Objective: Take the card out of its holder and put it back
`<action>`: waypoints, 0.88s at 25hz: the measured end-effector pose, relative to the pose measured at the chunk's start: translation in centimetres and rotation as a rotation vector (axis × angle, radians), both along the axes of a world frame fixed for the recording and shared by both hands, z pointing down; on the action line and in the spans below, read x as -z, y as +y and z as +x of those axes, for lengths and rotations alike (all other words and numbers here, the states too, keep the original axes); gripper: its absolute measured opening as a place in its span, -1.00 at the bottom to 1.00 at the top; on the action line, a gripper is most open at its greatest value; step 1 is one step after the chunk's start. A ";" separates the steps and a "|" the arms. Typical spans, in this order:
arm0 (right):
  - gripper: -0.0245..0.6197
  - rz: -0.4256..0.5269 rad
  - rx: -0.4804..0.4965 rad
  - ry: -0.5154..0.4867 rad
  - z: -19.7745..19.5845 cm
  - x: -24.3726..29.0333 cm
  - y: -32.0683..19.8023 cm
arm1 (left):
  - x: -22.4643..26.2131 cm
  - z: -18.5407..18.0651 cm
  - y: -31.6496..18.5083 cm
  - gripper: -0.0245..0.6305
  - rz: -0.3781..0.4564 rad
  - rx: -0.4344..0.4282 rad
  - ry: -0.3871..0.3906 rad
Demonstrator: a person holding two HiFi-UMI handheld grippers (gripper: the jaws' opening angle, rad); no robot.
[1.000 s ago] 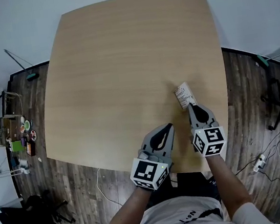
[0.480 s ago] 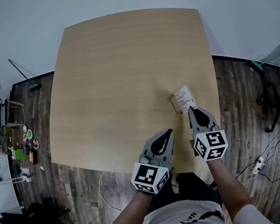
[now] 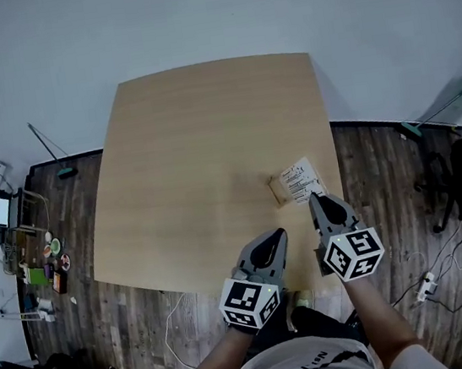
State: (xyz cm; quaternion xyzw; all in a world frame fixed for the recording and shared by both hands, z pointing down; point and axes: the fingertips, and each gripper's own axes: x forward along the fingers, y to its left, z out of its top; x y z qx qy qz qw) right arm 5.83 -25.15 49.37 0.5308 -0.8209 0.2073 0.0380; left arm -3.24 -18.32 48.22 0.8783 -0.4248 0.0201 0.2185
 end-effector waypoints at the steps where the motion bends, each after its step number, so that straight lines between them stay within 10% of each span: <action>1: -0.84 0.011 0.001 -0.008 0.2 1.1 0.4 | 0.7 0.3 0.3 -0.88 0.005 0.000 0.001; 22: -0.84 0.176 0.026 -0.091 4.5 14.0 6.4 | 12.9 5.3 5.6 -0.89 0.129 -0.032 0.048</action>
